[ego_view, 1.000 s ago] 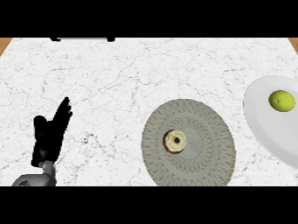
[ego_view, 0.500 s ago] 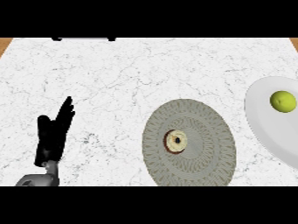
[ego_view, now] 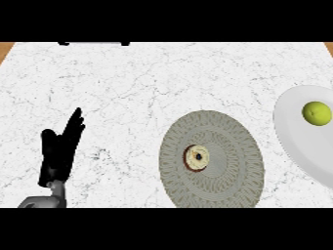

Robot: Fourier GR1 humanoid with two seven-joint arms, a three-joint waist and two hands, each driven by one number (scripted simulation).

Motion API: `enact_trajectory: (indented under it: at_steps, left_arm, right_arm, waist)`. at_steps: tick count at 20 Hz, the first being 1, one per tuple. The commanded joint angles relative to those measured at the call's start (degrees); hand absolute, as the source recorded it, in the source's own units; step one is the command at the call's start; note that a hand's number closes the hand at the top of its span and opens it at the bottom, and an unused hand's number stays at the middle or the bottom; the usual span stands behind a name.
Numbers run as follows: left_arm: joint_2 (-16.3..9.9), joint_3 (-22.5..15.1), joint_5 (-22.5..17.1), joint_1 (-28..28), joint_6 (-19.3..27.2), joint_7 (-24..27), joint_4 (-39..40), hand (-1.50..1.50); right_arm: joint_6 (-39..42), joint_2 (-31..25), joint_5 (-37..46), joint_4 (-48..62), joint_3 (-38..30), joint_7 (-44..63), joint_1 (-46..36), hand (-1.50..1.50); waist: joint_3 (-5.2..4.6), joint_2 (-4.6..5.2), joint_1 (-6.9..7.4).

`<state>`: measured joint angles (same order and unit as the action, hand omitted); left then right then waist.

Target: Pick the pear from the placemat and place it in the plate

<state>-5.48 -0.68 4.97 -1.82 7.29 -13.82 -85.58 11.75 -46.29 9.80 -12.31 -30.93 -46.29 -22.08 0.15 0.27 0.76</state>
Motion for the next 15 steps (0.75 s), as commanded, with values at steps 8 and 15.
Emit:
enact_trajectory:
  at_steps: [8, 15]
  left_arm:
    - [0.06, 0.12, 1.06, -0.6, 0.03, 0.96, 0.98, 0.0]
    - [0.53, -0.42, 1.14, -0.2, 0.12, -0.99, -1.16, 0.0]
  right_arm:
    - [-3.39, -3.13, -1.59, 4.06, -1.91, 0.61, -0.37, -1.5]
    - [-5.19, -2.51, -1.5, 4.32, -1.79, -2.63, 2.9, -1.5]
  waist:
    - [0.13, 0.29, 0.47]
    - [0.19, 0.22, 0.53]
